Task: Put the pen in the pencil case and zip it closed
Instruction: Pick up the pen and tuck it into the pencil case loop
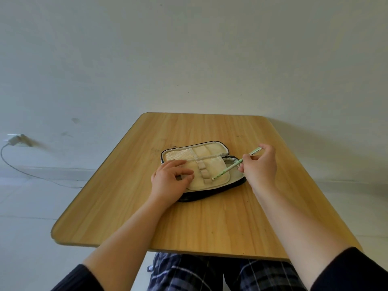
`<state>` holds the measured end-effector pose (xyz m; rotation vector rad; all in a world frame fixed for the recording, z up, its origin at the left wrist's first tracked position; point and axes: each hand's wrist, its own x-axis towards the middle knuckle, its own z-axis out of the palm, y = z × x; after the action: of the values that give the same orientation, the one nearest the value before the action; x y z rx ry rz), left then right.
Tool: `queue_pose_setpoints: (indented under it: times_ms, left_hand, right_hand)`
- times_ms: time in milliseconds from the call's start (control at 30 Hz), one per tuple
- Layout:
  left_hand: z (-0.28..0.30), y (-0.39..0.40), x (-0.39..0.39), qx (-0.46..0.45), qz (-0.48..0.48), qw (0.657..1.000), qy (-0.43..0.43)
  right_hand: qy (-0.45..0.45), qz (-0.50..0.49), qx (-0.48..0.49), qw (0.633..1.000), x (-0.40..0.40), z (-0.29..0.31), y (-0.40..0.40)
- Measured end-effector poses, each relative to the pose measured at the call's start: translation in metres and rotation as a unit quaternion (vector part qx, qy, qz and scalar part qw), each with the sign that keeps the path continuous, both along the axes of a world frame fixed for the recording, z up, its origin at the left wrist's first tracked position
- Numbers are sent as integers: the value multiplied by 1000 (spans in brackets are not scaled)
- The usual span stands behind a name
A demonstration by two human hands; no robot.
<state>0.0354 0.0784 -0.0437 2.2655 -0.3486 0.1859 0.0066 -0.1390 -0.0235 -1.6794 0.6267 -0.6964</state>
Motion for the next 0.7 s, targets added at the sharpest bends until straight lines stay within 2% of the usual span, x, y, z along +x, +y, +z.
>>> queue_pose_setpoints:
  times_ms: [433,700]
  left_hand:
    - [-10,3,5,57,-17,998,19]
    - [-12,3,6,62,-15,998,17]
  right_hand:
    - [31,4,16,999,1,-18,-1]
    - [64,17,-17,998,0,-20,0]
